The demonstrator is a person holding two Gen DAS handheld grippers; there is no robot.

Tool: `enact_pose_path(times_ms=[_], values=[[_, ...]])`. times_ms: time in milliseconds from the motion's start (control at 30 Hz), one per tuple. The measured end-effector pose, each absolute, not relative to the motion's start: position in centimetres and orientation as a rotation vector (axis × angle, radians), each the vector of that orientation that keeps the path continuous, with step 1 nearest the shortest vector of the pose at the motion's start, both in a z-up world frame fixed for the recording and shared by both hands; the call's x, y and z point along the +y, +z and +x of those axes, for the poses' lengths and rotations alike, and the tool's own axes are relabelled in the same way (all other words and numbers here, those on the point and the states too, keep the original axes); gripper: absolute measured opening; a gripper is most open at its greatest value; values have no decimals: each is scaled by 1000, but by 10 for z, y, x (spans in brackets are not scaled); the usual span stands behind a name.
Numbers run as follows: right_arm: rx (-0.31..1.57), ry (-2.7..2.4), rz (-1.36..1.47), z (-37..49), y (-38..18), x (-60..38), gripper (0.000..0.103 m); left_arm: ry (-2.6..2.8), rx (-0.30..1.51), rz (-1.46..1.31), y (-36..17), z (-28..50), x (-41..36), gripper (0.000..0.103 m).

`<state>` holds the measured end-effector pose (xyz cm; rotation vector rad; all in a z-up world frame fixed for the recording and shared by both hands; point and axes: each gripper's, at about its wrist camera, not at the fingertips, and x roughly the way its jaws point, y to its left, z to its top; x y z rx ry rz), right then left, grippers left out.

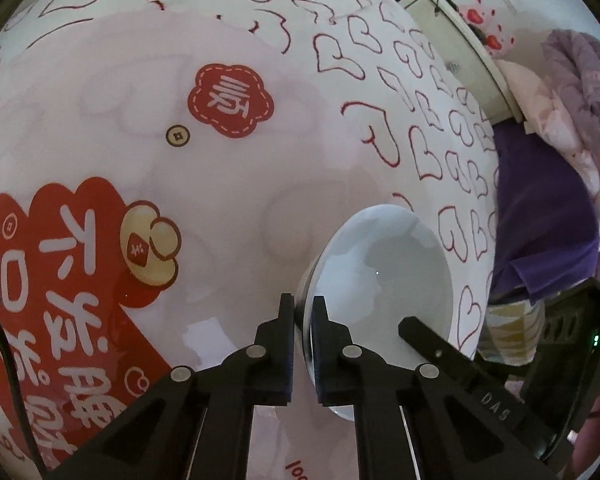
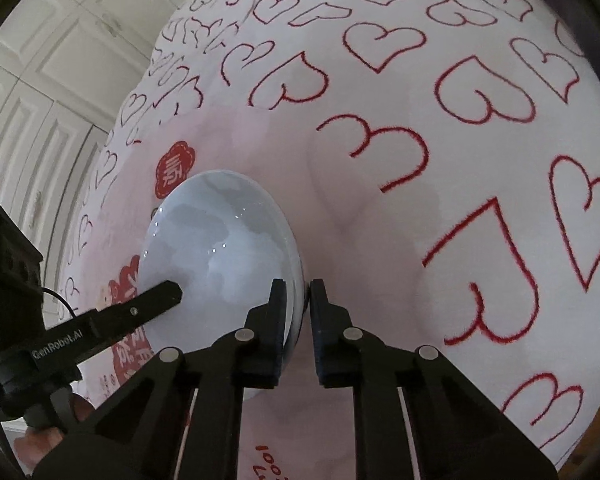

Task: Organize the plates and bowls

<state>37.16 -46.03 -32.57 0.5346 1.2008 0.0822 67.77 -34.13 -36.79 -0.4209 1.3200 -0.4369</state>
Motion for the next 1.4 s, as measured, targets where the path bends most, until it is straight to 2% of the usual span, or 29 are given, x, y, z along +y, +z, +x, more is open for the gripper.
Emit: enact_pose_path(times_ms=[300, 1000, 1400], values=[[1184, 87, 506, 344, -309, -444, 12, -436, 1309, -415, -351, 640, -320, 4], [1153, 173, 394, 211, -204, -364, 13, -431, 1200, -453, -228, 471, -200, 3], [1184, 221, 348, 134, -192, -315, 14, -406, 1163, -411, -178, 368, -142, 3]])
